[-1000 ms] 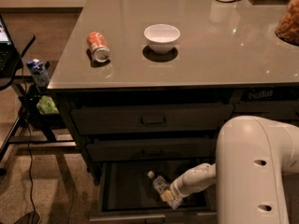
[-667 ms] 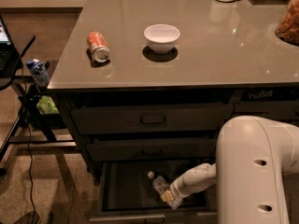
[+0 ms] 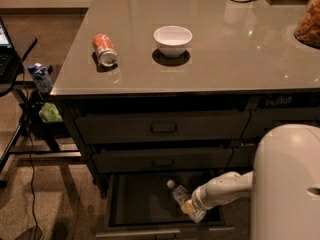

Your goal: Pick blue plastic bottle from bottom drawer and place on counter

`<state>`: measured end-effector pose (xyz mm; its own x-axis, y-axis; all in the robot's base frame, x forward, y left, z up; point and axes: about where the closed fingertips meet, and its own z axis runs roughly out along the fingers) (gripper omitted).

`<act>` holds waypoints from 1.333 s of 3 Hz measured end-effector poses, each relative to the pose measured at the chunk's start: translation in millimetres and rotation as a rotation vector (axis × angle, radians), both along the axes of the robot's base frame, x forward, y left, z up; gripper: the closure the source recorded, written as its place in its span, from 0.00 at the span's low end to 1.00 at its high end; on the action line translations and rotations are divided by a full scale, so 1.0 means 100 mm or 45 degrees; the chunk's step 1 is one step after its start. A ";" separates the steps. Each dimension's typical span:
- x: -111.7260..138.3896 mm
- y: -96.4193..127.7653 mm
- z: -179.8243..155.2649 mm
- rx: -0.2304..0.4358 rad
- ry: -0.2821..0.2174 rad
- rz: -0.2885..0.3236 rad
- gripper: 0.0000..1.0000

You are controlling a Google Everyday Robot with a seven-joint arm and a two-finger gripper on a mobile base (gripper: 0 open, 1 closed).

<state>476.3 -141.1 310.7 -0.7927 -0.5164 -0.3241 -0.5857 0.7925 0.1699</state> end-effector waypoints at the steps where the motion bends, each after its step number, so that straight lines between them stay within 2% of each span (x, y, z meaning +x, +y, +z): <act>1: 0.04 -0.19 0.42 -0.063 -0.010 -0.050 1.00; 3: 0.17 -0.35 1.28 -0.184 -0.059 -0.125 1.00; 4: 0.22 -0.34 1.39 -0.181 -0.085 -0.132 1.00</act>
Offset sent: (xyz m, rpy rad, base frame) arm 0.0177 -0.0379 0.1515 -0.1818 -0.0456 -0.1184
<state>498.7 -174.9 449.8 -0.8231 -0.4775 -0.3075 -0.5059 0.8624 0.0151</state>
